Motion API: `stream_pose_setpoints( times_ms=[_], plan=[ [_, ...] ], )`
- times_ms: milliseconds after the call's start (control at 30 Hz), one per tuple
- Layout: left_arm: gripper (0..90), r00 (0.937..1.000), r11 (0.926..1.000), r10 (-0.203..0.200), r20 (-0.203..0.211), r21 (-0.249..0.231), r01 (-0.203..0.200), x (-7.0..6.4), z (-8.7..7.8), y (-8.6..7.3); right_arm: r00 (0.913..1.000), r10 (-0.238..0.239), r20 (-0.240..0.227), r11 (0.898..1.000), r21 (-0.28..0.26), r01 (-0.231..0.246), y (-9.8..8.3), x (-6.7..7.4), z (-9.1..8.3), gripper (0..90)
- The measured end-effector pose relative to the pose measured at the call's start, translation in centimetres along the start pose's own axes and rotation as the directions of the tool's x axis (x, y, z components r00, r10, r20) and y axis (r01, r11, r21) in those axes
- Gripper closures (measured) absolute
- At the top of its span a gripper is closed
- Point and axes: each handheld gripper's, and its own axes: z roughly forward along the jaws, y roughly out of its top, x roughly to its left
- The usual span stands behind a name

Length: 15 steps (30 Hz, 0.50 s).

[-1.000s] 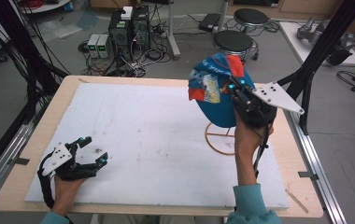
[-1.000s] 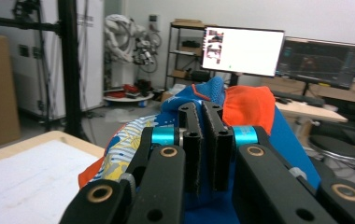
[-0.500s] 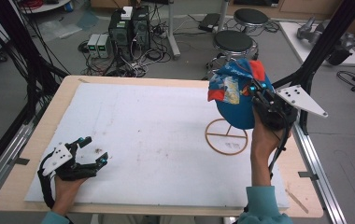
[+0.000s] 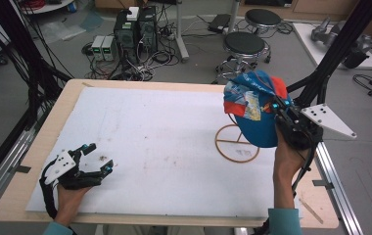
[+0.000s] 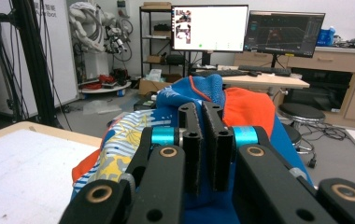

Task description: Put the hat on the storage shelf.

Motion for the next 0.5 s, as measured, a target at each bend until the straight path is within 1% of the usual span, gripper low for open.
stream_pose_setpoints(
  times_ms=[100,267,500],
  plan=[
    [11.2,1.0,1.0,0.002,0.0,0.001,-0.002,0.0,0.0,0.0,1.0,-0.009,0.004,1.0,0.009,0.009,-0.3,-0.2,-0.5,86.7],
    [11.2,1.0,1.0,0.005,0.0,0.0,-0.005,0.0,0.0,0.0,1.0,-0.005,0.0,0.999,0.032,0.005,-1.2,-0.5,-1.4,86.4],
    [11.2,1.0,1.0,0.004,-0.002,0.002,-0.004,0.0,0.0,0.0,0.9999,0.015,0.0,0.998,0.055,-0.015,-2.9,-1.3,-2.2,86.1]
  ],
)
